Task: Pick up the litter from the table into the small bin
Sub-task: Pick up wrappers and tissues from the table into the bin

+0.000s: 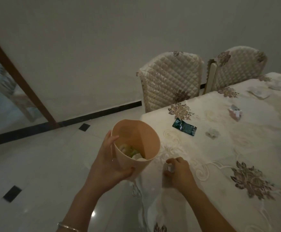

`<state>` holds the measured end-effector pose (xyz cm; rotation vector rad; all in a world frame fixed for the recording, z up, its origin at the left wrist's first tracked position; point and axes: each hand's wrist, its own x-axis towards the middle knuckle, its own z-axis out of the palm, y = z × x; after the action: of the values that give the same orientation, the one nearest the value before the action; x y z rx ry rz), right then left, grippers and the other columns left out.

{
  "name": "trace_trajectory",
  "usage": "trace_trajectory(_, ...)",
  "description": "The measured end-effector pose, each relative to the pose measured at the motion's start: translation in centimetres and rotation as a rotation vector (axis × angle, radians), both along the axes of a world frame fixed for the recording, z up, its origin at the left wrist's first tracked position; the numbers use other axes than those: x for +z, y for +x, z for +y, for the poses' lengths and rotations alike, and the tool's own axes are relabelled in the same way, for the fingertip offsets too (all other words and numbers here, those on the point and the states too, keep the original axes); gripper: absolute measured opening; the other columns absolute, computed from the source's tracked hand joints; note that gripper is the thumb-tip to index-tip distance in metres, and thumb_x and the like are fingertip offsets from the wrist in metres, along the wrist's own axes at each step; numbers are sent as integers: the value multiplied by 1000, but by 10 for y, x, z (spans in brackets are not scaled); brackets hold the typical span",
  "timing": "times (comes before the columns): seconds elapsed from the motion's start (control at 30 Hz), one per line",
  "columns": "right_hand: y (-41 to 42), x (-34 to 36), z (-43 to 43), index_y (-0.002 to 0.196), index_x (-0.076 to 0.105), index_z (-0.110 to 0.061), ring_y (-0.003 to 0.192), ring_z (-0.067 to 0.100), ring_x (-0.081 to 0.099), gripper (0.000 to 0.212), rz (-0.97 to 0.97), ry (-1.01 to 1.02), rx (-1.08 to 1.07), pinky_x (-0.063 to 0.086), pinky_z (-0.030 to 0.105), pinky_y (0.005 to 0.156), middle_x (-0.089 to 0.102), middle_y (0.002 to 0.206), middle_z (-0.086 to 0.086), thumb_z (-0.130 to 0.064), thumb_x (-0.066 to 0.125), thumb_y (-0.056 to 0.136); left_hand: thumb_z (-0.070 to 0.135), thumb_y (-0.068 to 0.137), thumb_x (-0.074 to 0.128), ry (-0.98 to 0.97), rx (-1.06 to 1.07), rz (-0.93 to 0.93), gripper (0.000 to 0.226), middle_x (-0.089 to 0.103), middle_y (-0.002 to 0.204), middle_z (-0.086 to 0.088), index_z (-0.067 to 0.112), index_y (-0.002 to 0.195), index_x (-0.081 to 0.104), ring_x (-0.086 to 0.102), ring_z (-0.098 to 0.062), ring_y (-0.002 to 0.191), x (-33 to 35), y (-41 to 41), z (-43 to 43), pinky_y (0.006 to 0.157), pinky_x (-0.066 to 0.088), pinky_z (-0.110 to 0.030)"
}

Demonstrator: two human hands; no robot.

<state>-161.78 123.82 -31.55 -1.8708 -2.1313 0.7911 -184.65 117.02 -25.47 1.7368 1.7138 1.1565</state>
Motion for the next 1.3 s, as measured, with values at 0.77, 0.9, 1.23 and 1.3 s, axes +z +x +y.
trace_trajectory(0.77,-161,110,33,108,61,-14,113,28,51,28,-9,176,146,35,28,91,58,119,11,-16,60,80,63,56,74,71,-479,-24,93,12,154,-2,53,128,17,27,-22,137,7,-96,71,95,44,-54)
trace_trajectory(0.9,-160,124,29,112,59,-17,106,17,52,33,139,222,58,31,16,88,59,121,5,-18,63,80,62,54,76,75,-497,-42,94,10,155,1,53,128,18,26,-21,137,1,-108,78,96,44,-55)
trace_trajectory(1.23,-85,93,77,115,56,-7,104,27,55,36,226,410,-659,39,29,87,60,117,15,-17,64,81,48,51,82,107,-469,-77,97,18,152,-5,52,126,21,35,-22,132,9,-108,142,92,47,-52)
trace_trajectory(1.3,-73,77,93,118,52,-4,106,31,53,40,187,391,-697,40,33,89,57,119,19,-16,64,81,41,51,83,131,-498,-88,97,18,152,-5,50,127,23,35,-19,132,10,-101,164,94,47,-47)
